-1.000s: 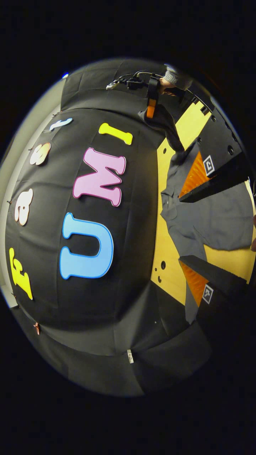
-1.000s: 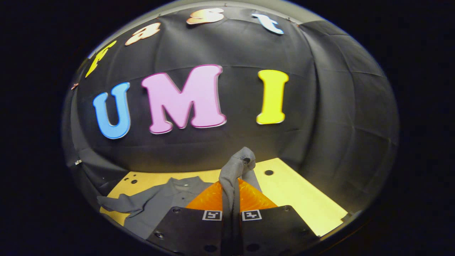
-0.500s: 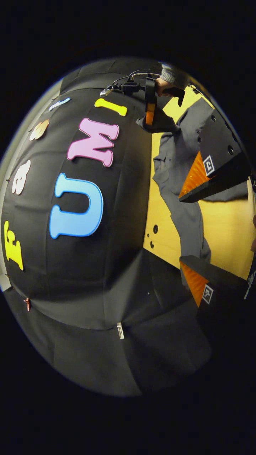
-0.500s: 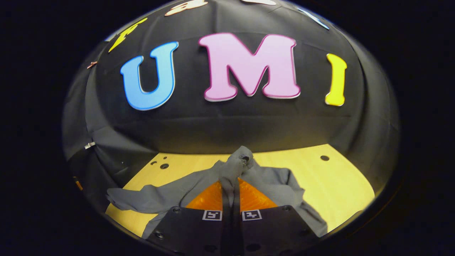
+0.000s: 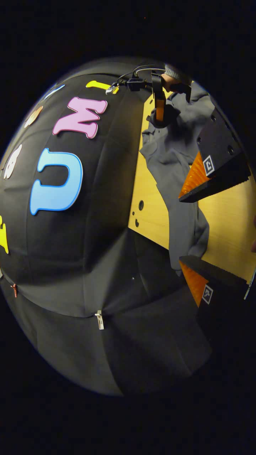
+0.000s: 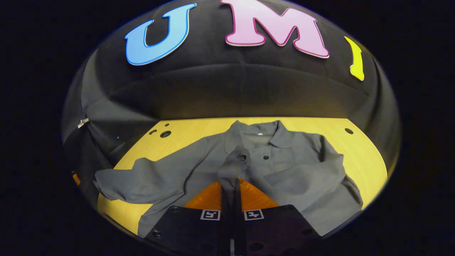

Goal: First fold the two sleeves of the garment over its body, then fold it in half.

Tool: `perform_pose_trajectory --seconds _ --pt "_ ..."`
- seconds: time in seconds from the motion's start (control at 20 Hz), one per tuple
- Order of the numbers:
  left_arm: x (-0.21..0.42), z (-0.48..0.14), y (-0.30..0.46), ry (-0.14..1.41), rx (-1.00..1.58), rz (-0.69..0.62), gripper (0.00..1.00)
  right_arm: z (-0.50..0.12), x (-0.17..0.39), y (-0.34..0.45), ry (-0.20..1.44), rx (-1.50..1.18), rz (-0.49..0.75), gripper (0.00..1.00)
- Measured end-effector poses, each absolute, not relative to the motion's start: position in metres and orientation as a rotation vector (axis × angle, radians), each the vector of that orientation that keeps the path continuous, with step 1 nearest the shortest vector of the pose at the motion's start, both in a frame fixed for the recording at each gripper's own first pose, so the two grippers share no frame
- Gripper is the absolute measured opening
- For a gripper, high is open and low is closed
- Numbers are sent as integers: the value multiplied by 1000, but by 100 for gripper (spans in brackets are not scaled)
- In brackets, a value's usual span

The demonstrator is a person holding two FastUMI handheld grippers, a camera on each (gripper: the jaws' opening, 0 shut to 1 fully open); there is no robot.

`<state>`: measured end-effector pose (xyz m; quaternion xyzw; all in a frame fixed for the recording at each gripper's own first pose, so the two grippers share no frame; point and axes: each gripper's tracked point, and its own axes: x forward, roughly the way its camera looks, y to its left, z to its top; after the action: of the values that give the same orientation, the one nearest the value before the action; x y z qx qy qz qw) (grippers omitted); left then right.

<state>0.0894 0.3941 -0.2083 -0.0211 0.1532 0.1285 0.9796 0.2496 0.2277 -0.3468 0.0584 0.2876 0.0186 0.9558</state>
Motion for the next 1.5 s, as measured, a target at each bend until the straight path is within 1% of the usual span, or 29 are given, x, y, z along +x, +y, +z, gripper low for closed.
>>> perform_pose_trajectory --seconds 0.25,0.35,0.4,0.5,0.55,0.6,0.65,0.7,0.75,0.8,0.85,0.95,1.15,1.3,1.5 --pt "114 -232 432 343 -61 322 95 -378 254 245 649 138 56 14" --pt "125 -238 439 352 -59 327 95 -381 249 255 678 160 83 18" --pt "130 -243 442 364 -62 325 95 -381 246 258 688 168 93 18" --pt "139 -253 446 392 -83 317 94 -378 242 263 703 182 114 28" --pt "142 -258 450 404 -89 319 94 -375 238 266 707 190 126 51" --pt "145 -265 452 419 -94 323 95 -368 233 270 705 205 145 40" --pt "149 -271 454 433 -99 328 95 -360 230 277 698 226 168 47" --pt "152 -277 456 446 -105 332 95 -352 226 280 688 240 186 50" --pt "155 -282 459 457 -108 340 95 -342 223 281 676 245 194 56" --pt "156 -287 461 465 -109 348 95 -333 217 281 665 246 200 68" --pt "157 -291 465 473 -110 358 95 -323 211 279 656 248 204 57" --pt "155 -300 475 490 -122 379 95 -301 195 272 639 254 207 57" --pt "157 -319 472 551 -152 371 95 -274 160 248 625 224 194 57" --pt "157 -328 471 571 -191 356 95 -266 134 227 632 214 171 57" --pt "160 -334 470 573 -224 344 98 -263 104 201 642 228 123 57"
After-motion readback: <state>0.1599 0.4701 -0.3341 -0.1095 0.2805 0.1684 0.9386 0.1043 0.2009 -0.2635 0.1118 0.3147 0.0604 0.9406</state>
